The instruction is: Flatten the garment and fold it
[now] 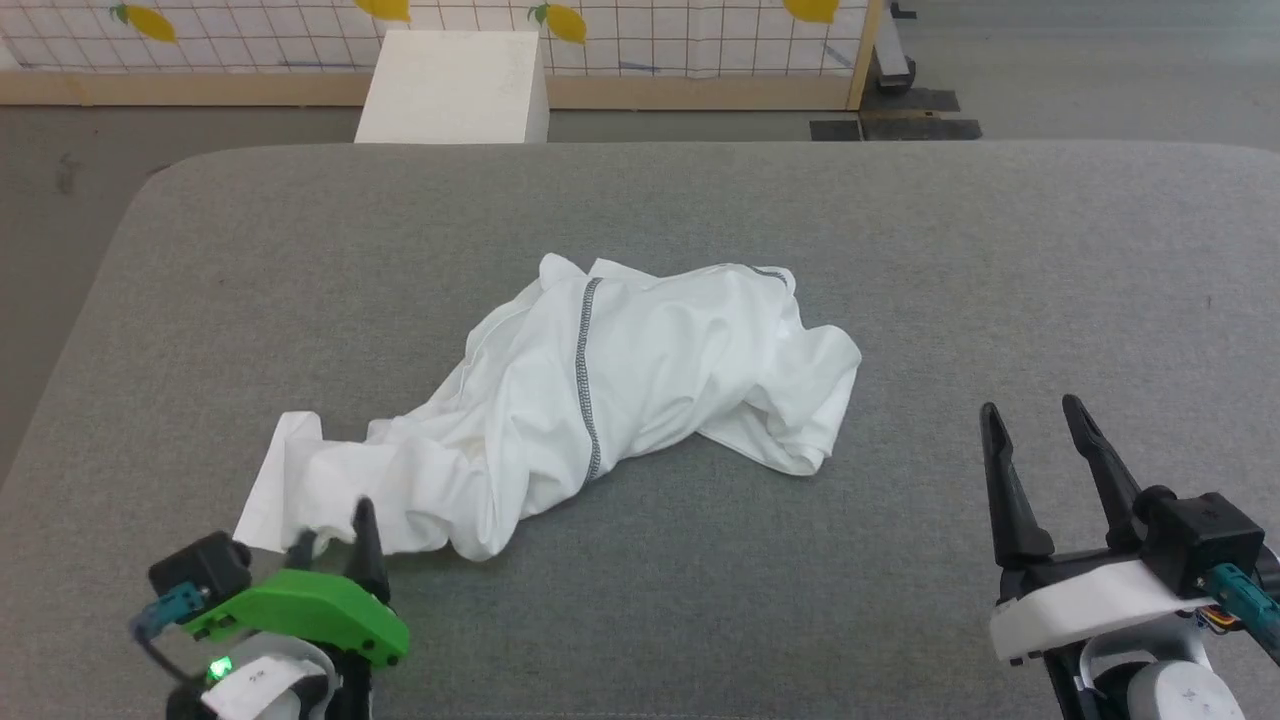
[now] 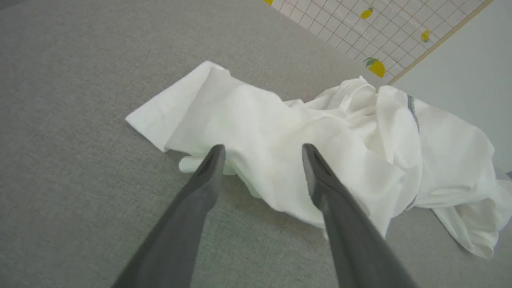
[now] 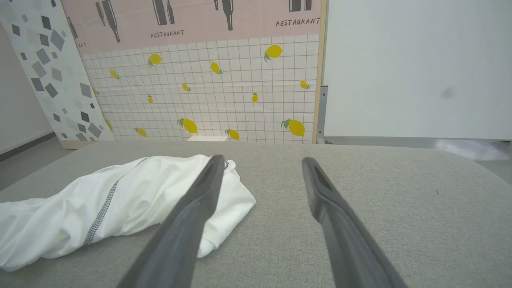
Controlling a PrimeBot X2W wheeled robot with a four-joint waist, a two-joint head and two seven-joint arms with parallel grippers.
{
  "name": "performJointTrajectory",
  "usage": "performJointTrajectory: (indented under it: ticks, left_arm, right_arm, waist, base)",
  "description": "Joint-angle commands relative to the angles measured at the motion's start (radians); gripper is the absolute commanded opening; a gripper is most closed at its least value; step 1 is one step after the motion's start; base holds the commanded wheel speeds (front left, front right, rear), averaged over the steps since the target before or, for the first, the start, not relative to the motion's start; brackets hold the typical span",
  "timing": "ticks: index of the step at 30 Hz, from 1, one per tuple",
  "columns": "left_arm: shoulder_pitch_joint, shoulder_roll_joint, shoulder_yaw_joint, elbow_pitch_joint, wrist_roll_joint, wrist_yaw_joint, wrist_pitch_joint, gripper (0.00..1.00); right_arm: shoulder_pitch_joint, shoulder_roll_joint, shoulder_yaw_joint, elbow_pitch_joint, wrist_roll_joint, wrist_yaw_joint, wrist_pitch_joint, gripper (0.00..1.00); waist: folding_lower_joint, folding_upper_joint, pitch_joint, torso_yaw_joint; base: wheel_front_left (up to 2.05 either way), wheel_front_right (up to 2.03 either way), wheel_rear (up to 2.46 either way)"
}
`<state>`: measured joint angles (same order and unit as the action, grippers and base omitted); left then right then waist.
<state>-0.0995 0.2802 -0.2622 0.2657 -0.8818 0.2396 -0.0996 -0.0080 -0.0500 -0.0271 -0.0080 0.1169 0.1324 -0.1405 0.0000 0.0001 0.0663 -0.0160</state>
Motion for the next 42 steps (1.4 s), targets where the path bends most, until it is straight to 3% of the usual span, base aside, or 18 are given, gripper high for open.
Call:
performJointTrajectory:
  ticks: [1,4,8,14,18,26,30,34,42]
  left_arm:
    - [0.006,0.005,0.015,-0.038,0.033,-0.002,-0.065,1.0]
    - [0.006,0.005,0.015,-0.105,0.103,-0.017,-0.139,1.0]
    - [-0.01,-0.018,0.025,-0.168,0.204,-0.05,-0.16,1.0]
    - [-0.023,-0.105,0.089,-0.254,0.356,-0.115,-0.162,1.0]
    - [-0.048,-0.171,0.134,-0.269,0.439,-0.183,-0.162,1.0]
    - [-0.127,-0.223,0.185,-0.289,0.5,-0.264,-0.162,1.0]
    - [-0.164,-0.229,0.198,-0.302,0.497,-0.281,-0.162,1.0]
    - [-0.184,-0.23,0.192,-0.318,0.46,-0.269,-0.162,1.0]
    - [-0.193,-0.23,0.187,-0.322,0.435,-0.257,-0.162,1.0]
  right_arm:
    - [0.004,0.0,-0.001,-0.005,0.001,-0.002,0.002,1.0]
    - [0.004,0.0,0.001,-0.008,-0.003,-0.002,0.004,1.0]
    - [-0.005,0.0,0.016,-0.009,-0.011,-0.002,0.017,1.0]
    - [-0.134,0.0,0.052,0.016,-0.023,-0.002,0.102,1.0]
    - [-0.373,0.0,0.054,0.136,-0.026,-0.002,0.25,1.0]
    - [-0.725,-0.026,0.019,0.438,-0.12,-0.002,0.458,1.0]
    - [-0.841,-0.064,0.016,0.568,-0.149,-0.002,0.559,1.0]
    - [-0.916,-0.085,0.053,0.679,-0.136,-0.002,0.665,1.0]
    - [-0.939,-0.122,0.22,0.797,-0.006,-0.002,0.928,1.0]
  waist:
    - [0.0,-0.0001,-0.001,0.004]
    - [0.0,-0.0001,-0.001,0.01]
    - [0.0,-0.0001,0.005,0.018]
    - [0.0,-0.0001,0.056,0.03]
    - [0.0,-0.0001,0.139,0.069]
    - [0.0,-0.0001,0.301,0.185]
    - [0.0,-0.0001,0.365,0.237]
    - [0.0,-0.0001,0.404,0.266]
    - [0.0,-0.0001,0.421,0.283]
  base:
    - [0.0,0.0,0.0]
    - [0.0,0.0,0.0]
    - [0.0,0.0,0.0]
    - [0.0,0.0,0.0]
    - [0.0,0.0,0.0]
    - [0.0,0.0,0.0]
    - [0.0,0.0,0.0]
    - [0.0,0.0,0.0]
    - [0.0,0.0,0.0]
